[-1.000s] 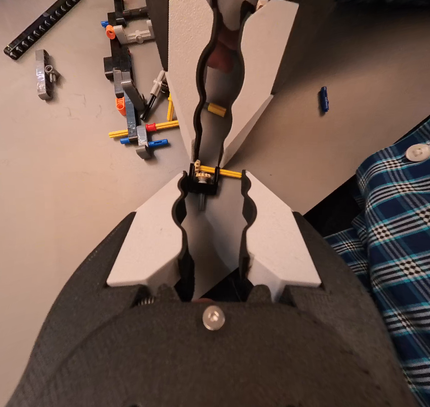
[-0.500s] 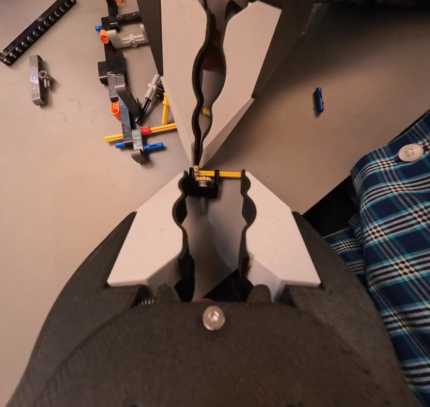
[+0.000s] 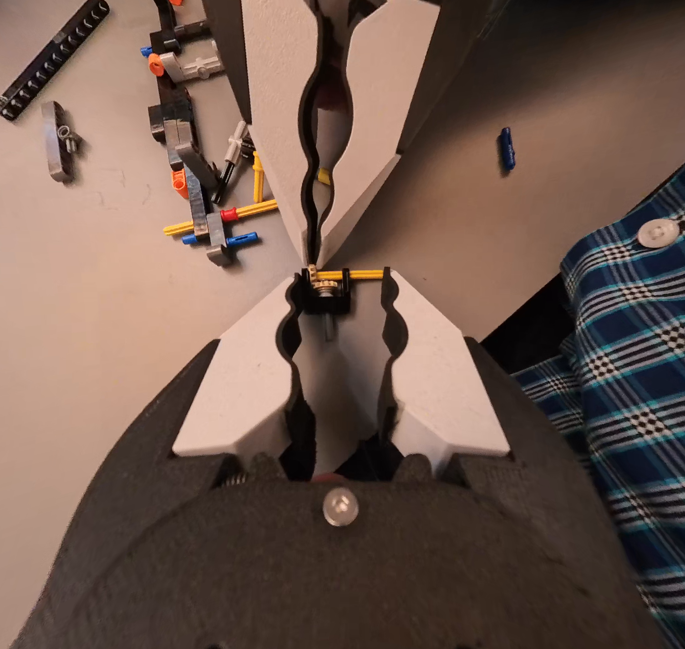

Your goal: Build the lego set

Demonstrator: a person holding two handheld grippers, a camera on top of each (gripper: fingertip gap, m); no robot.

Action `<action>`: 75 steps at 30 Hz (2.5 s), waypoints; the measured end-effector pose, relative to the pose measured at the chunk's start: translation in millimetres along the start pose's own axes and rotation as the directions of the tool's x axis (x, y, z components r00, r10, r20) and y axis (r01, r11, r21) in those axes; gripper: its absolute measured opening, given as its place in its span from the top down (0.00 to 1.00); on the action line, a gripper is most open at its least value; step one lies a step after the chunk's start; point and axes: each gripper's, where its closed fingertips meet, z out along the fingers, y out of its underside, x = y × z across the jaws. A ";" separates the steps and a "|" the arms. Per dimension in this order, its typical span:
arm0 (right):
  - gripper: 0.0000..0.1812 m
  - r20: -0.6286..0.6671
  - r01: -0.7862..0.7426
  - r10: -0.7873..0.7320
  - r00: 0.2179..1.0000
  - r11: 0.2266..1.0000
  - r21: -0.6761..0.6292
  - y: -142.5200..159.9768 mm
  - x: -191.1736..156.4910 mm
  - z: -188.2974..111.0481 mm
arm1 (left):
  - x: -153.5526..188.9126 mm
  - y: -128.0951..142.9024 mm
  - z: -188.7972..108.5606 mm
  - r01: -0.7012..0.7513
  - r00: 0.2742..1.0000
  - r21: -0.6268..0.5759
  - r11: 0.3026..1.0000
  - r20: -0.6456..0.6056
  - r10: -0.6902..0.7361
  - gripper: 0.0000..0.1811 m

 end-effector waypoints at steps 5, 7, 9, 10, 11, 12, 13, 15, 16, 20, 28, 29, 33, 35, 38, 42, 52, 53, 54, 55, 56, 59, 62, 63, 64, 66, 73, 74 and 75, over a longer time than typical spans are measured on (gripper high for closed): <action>0.97 0.021 0.006 -0.006 1.000 1.000 0.004 1.0 -1.9 -1.9 | -1.1 -0.5 -0.3 0.019 1.000 0.007 1.000 -0.024 -0.019 0.77; 0.95 0.026 0.006 -0.006 1.000 1.000 0.004 0.5 -2.3 -1.5 | -2.0 -0.5 -1.1 0.008 1.000 -0.003 1.000 -0.015 -0.008 0.75; 0.91 0.025 0.011 -0.011 1.000 1.000 0.003 1.2 -1.3 -3.0 | -2.3 -0.2 -3.4 -0.002 1.000 -0.015 1.000 -0.009 0.002 0.72; 0.89 0.029 0.011 -0.011 1.000 1.000 0.008 0.8 -1.0 -4.4 | -3.2 -0.5 -5.2 0.004 1.000 -0.017 1.000 -0.005 -0.004 0.70; 0.86 0.033 0.006 -0.007 0.999 1.000 0.014 0.3 -0.6 -5.9 | -3.8 -0.9 -7.3 0.010 1.000 -0.015 1.000 -0.004 -0.010 0.69; 0.82 0.041 0.003 -0.003 0.999 1.000 0.013 0.5 -0.6 -6.9 | -3.9 -0.6 -9.0 0.013 1.000 -0.017 1.000 -0.003 -0.013 0.68; 0.80 0.052 0.004 -0.004 0.999 1.000 0.008 1.3 -1.7 -7.4 | -4.0 0.1 -10.1 0.015 1.000 -0.022 1.000 0.001 -0.014 0.68; 0.79 0.068 0.006 -0.006 0.998 1.000 0.005 1.2 -4.2 -7.7 | -3.5 1.3 -11.7 0.013 1.000 -0.031 0.999 0.002 -0.013 0.68; 0.78 0.081 0.006 -0.007 0.997 1.000 0.004 0.6 -7.3 -7.4 | -3.5 2.1 -12.0 0.016 1.000 -0.033 0.999 0.001 -0.016 0.68; 0.78 0.084 0.008 -0.008 0.996 1.000 -0.002 -0.1 -13.3 -1.1 | -0.2 5.3 -7.3 0.006 1.000 -0.050 0.999 -0.008 -0.007 0.72; 0.82 0.065 -0.016 0.016 0.998 1.000 0.001 0.0 -13.4 0.7 | 1.2 2.7 -5.0 0.022 1.000 -0.032 0.999 -0.004 -0.022 0.75; 0.80 0.063 -0.023 0.023 0.998 1.000 -0.002 0.6 -13.2 0.0 | 0.9 2.6 -4.8 0.025 1.000 -0.030 0.999 -0.002 -0.025 0.75; 0.77 0.070 -0.048 0.048 0.996 0.999 -0.011 1.2 -17.6 -3.8 | 0.8 2.5 -4.9 0.029 1.000 -0.024 0.999 -0.001 -0.029 0.75; 0.77 0.060 -0.042 0.043 0.997 0.999 -0.018 1.7 -19.9 -1.7 | 0.9 2.3 -4.7 0.028 1.000 -0.022 0.999 -0.001 -0.028 0.75; 0.79 0.048 -0.047 0.047 0.998 0.999 -0.015 1.2 -19.7 -1.7 | 1.1 2.3 -4.8 0.024 1.000 -0.017 1.000 -0.002 -0.024 0.75; 0.80 0.038 -0.041 0.041 0.998 0.999 -0.012 1.1 -18.9 -1.6 | 1.7 1.9 -4.6 0.021 1.000 -0.009 1.000 -0.005 -0.022 0.75; 0.86 0.017 -0.030 0.030 0.999 1.000 -0.008 1.4 -16.4 -2.2 | 3.8 0.7 -4.3 0.008 1.000 0.004 1.000 -0.004 -0.008 0.75; 0.86 0.014 -0.027 0.027 1.000 1.000 -0.007 1.3 -16.4 -2.3 | 3.9 0.6 -4.4 0.009 1.000 0.007 1.000 -0.003 -0.008 0.75; 0.86 0.013 -0.026 0.026 1.000 1.000 -0.007 1.3 -16.5 -2.3 | 3.9 0.6 -4.4 0.010 1.000 0.009 1.000 -0.003 -0.010 0.75; 0.86 0.012 -0.027 0.027 1.000 1.000 -0.009 1.4 -16.5 -2.3 | 3.9 0.4 -4.4 0.012 1.000 0.010 1.000 -0.004 -0.012 0.75; 0.86 0.009 -0.023 0.023 1.000 1.000 -0.012 1.5 -16.6 -2.4 | 4.0 0.4 -4.4 0.009 1.000 0.011 1.000 -0.004 -0.009 0.75; 0.86 -0.001 -0.010 0.010 1.000 1.000 -0.016 1.6 -16.6 -2.6 | 4.0 0.1 -4.4 0.014 1.000 0.015 1.000 -0.005 -0.014 0.75; 0.85 0.005 -0.017 0.017 1.000 1.000 -0.012 2.2 -15.4 -3.3 | 4.0 -0.6 -4.3 0.035 0.999 0.013 0.999 -0.007 -0.035 0.75; 0.85 0.011 -0.019 0.019 1.000 1.000 -0.009 2.3 -15.6 -3.7 | 3.7 -0.3 -4.7 0.033 0.999 0.011 0.999 -0.003 -0.033 0.75; 0.84 0.018 -0.021 0.021 1.000 1.000 -0.008 2.3 -16.3 -3.9 | 4.5 0.0 -5.2 0.034 0.999 0.005 0.999 -0.005 -0.034 0.75; 0.81 0.026 -0.023 0.023 0.999 1.000 -0.012 2.7 -17.2 -4.3 | 7.0 0.8 -6.5 0.040 0.999 -0.007 0.999 -0.025 -0.040 0.74; 0.77 0.037 -0.021 0.022 0.999 0.999 -0.030 4.0 -19.1 -6.1 | 7.4 3.3 -18.5 0.045 0.995 0.003 0.999 -0.088 -0.044 0.69; 0.77 0.035 -0.017 0.018 0.999 0.999 -0.034 4.2 -19.6 -6.1 | 6.3 5.7 -17.5 0.030 0.996 -0.011 1.000 -0.081 -0.030 0.69; 0.77 0.035 -0.017 0.018 0.999 0.999 -0.034 3.9 -20.0 -6.7 | 4.9 7.5 -16.7 0.011 0.997 -0.025 1.000 -0.071 -0.013 0.69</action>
